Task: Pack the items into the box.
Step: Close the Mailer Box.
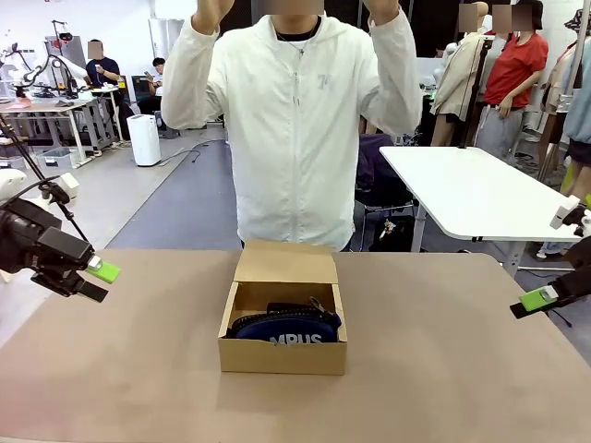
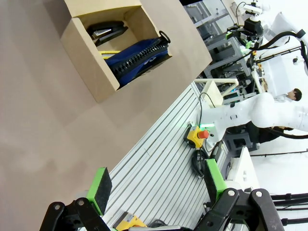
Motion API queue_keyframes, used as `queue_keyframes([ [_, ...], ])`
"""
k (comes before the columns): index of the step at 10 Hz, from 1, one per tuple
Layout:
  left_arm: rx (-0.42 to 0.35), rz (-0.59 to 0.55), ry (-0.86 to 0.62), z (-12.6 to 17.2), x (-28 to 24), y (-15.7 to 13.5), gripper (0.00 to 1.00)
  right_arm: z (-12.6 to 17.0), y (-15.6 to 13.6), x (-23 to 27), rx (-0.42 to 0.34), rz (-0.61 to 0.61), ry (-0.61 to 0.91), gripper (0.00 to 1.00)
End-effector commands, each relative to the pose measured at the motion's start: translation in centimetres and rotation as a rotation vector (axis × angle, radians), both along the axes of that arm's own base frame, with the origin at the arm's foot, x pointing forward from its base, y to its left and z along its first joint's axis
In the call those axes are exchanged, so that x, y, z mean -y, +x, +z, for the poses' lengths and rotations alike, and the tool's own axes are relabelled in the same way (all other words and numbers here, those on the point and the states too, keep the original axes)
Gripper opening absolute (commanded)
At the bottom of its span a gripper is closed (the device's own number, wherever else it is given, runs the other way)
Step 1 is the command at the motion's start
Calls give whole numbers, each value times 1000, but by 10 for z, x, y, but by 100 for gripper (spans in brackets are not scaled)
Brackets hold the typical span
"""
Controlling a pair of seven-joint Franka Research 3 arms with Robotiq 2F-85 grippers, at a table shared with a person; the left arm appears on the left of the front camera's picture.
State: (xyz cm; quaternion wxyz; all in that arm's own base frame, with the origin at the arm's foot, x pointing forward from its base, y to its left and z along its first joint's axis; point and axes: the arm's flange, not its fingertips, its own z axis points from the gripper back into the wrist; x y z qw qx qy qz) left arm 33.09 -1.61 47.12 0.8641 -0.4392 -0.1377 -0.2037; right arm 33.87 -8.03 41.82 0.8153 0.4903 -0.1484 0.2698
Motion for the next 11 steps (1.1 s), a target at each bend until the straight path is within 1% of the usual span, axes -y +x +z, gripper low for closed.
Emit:
queue_keyframes([
  [1,3,-4,-3,0,-1,0,100,1,2,-4,25,6,22,100],
  [11,3,-4,-3,0,-1,0,100,1,2,-4,25,6,22,100],
])
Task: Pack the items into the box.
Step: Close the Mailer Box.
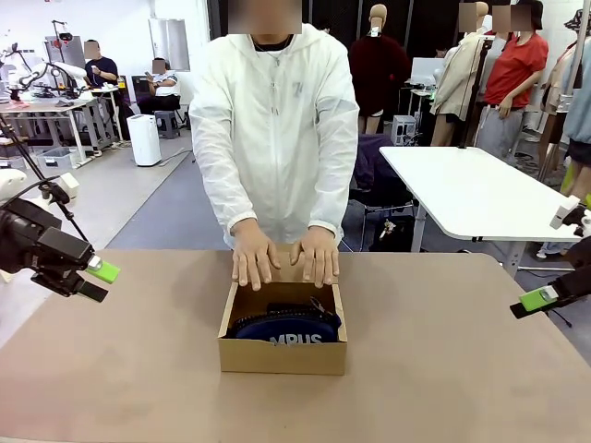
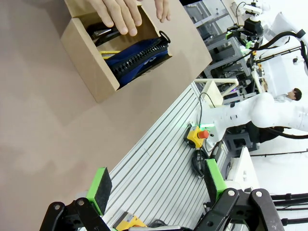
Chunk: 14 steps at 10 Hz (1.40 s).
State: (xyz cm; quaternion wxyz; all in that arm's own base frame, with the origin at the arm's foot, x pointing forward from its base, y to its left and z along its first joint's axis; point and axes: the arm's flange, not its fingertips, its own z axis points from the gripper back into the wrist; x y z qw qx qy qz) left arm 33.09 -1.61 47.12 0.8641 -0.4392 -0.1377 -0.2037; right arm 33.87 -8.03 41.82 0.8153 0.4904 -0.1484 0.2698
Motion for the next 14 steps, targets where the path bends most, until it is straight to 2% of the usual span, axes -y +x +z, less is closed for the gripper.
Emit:
queue_keyframes([
  [1,3,-4,-3,0,-1,0,100,1,2,-4,25,6,22,100],
  [3,3,-4,-3,0,-1,0,100,0,0,0,0,0,0,100],
  [4,0,0,0,0,0,0,100,-3,25,-23,-58,-72,-61,100],
  [5,-42,71,40,-6,7,30,100,-8,50,-48,-76,-32,-95,100],
  [6,-77,95,31,-16,12,58,100,-13,75,-72,-97,-38,-115,100],
  [8,-118,108,-32,-55,21,108,100,-43,122,-127,-135,-48,-163,100],
  [9,-144,170,-58,-89,22,132,100,-63,146,-153,-110,-149,-70,100],
  [10,-149,227,-90,-116,22,149,100,-81,162,-167,-127,-192,-12,100],
  [11,-170,210,-176,-133,26,159,100,-93,171,-170,-153,-217,-15,100],
  [12,-201,197,-195,-136,28,166,100,-93,172,-164,-148,-208,40,100],
  [13,-188,216,-80,-128,22,143,100,-89,156,-173,-165,-169,-55,100],
  [14,-188,216,-80,-128,22,143,100,-89,156,-173,-165,-169,-55,100],
])
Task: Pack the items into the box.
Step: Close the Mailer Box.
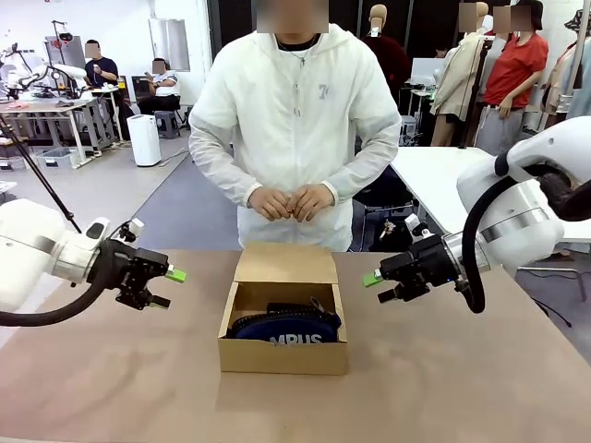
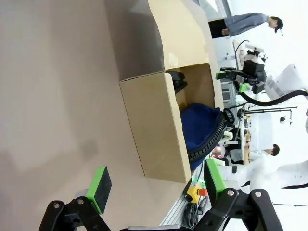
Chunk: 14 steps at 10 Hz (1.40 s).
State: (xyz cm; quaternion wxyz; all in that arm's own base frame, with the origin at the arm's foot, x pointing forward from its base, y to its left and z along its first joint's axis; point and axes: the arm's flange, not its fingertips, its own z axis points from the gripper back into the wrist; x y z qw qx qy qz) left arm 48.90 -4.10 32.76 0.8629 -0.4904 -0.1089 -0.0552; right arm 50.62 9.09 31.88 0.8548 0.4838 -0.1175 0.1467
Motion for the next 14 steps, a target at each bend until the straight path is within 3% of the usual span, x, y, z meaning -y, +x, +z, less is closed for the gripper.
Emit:
queue_keyframes([
  [1,9,-5,40,15,-3,-15,100,11,-11,-2,12,28,-25,100],
  [3,10,-7,14,7,-2,-4,100,4,-2,0,8,10,-8,100],
  [4,-47,-81,-55,3,3,20,100,4,22,-1,-26,-63,18,100],
  [6,-23,161,-157,3,3,69,100,4,63,-4,-100,-81,114,100],
  [7,-74,157,-169,-5,11,93,100,-5,84,-13,-170,-106,123,100],
  [10,-154,98,-206,-27,35,139,100,-26,129,-39,-286,-118,138,100],
  [14,-149,47,-362,-59,69,171,100,-61,165,-65,-426,-144,166,100],
])
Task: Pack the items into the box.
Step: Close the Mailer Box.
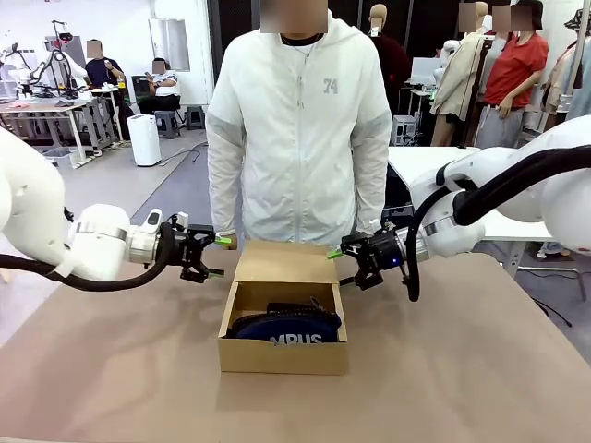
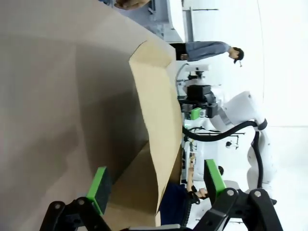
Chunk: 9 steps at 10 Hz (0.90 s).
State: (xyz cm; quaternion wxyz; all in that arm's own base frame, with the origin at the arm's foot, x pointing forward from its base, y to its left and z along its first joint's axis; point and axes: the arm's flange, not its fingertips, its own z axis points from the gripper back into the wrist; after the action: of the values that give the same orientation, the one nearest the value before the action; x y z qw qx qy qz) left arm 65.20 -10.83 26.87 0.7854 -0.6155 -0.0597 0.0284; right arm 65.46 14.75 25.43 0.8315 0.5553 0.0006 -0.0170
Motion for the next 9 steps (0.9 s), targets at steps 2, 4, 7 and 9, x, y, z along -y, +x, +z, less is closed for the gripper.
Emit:
queue_keyframes([
  [2,10,-61,-83,-10,18,13,100,-2,23,-16,-56,22,126,100],
  [4,-24,-117,-112,-21,29,17,100,-5,25,-19,-65,72,201,100],
  [7,29,-159,-183,-24,39,20,100,-5,23,-17,-54,113,248,100],
  [9,6,-203,-202,-27,41,20,100,-7,22,-19,-54,129,250,100],
])
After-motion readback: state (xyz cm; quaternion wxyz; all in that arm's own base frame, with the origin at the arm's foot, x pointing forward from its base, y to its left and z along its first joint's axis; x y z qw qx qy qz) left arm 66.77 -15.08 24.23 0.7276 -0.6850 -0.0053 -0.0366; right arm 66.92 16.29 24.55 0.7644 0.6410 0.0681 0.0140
